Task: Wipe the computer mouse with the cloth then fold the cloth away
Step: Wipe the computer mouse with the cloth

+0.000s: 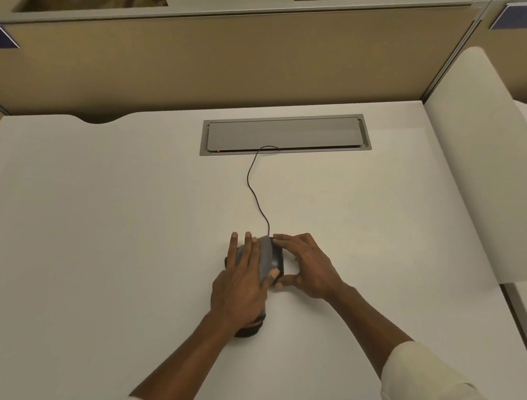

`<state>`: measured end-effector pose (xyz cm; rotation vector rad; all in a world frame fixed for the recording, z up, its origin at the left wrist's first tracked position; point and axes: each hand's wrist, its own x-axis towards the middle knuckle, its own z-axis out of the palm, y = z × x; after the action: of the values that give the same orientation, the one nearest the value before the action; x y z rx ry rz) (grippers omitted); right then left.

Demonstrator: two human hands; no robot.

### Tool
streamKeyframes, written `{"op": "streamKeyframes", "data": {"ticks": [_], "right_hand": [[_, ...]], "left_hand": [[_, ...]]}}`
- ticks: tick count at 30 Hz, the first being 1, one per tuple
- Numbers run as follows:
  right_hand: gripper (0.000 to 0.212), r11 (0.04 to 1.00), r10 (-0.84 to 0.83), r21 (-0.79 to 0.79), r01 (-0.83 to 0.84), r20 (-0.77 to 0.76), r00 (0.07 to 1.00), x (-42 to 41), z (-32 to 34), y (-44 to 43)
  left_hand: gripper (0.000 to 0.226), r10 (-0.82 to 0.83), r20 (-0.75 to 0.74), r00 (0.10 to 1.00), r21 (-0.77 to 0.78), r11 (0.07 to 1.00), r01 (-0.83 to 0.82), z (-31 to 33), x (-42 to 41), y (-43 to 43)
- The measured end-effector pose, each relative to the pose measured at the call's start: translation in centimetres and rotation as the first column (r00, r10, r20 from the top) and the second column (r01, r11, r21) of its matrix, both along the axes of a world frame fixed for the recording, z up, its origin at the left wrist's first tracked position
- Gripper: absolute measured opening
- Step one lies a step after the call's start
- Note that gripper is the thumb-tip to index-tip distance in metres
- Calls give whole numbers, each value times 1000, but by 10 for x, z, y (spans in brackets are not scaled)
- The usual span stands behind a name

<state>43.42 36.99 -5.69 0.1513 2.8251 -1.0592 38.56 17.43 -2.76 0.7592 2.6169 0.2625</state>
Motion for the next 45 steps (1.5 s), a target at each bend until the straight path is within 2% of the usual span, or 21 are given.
{"op": "streamKeyframes", "data": {"ticks": [6, 10, 15, 18, 22, 31, 38, 41, 45], "right_hand": [[96, 1000, 1, 0, -1, 9, 1000, 0, 1, -1], [96, 1000, 1, 31, -1, 8, 1000, -1, 3, -1], [97, 998, -16, 53, 16, 3, 1000, 2, 2, -3], [95, 998, -16, 57, 16, 2, 1000, 2, -1, -4], [95, 999, -17, 44, 16, 6, 1000, 2, 0, -4], [97, 999, 1, 41, -1, 16, 1000, 1, 1, -3], [97, 999, -1, 50, 0, 9, 1000, 1, 4, -3], [95, 997, -13, 73, 13, 1, 1000, 3, 2, -3], [93, 996, -11, 91, 11, -2, 1000, 2, -2, -4]], "left_hand": [[86, -129, 79, 988, -76, 988, 135, 2, -52, 18], [85, -168, 69, 983, -100, 980, 174, 5, -47, 12], [89, -56, -38, 998, -123, 991, 51, -1, 13, 2], [94, 45, -70, 997, -43, 998, -48, -8, 41, 2], [90, 7, -14, 1000, -106, 994, -8, 2, 27, 12], [82, -138, 121, 983, -81, 986, 148, -2, -54, 21], [86, -173, -17, 985, -22, 985, 173, -5, 2, -4], [88, -127, -68, 990, -42, 991, 124, -9, 36, -7], [90, -46, -64, 997, 10, 999, 47, -19, 53, -8]]}}
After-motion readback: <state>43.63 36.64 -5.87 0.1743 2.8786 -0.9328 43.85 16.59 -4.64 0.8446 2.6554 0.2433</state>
